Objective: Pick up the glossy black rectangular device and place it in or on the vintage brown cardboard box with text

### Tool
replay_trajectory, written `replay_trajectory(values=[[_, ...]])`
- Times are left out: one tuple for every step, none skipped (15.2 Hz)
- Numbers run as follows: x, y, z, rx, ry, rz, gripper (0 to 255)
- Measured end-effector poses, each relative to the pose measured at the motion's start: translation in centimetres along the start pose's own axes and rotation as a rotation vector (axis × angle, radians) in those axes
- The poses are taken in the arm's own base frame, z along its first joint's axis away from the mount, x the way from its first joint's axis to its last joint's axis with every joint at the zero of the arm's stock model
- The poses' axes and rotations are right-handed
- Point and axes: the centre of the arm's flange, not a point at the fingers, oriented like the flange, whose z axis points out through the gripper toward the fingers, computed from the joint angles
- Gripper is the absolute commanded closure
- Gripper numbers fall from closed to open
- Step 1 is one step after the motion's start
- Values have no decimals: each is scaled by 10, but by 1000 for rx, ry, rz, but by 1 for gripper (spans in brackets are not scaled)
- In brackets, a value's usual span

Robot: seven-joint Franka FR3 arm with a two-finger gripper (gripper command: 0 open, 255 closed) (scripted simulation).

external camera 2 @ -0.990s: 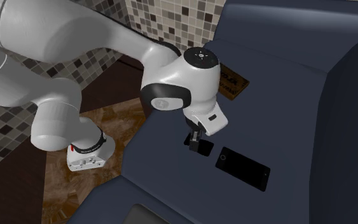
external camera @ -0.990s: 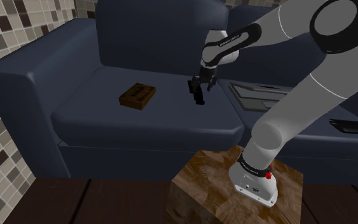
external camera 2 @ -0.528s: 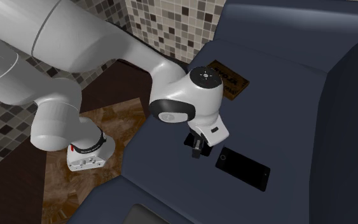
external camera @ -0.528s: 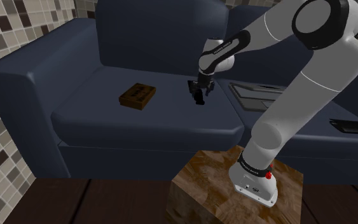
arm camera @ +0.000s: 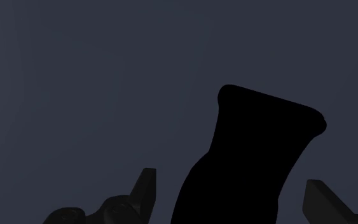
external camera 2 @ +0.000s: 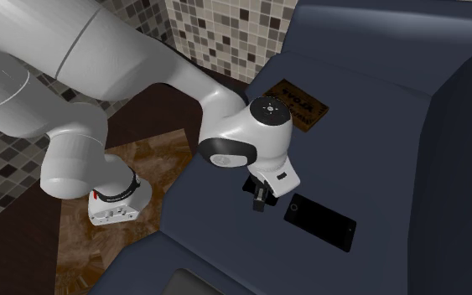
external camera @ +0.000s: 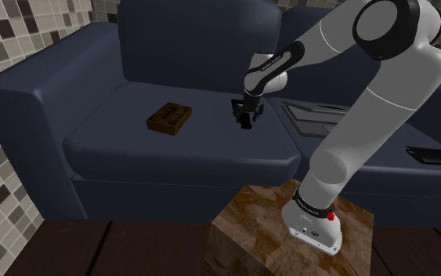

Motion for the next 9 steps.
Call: replay_trajectory(values=[[0,0,0,0,0,0,0],[0,0,0,0,0,0,255],[0,0,0,0,0,0,255],[0,0,0,0,0,0,255],[0,0,0,0,0,0,255],[0,0,0,0,0,0,255],[0,0,0,0,0,0,255],[0,0,0,0,0,0,255],[0,0,0,0,0,0,255]])
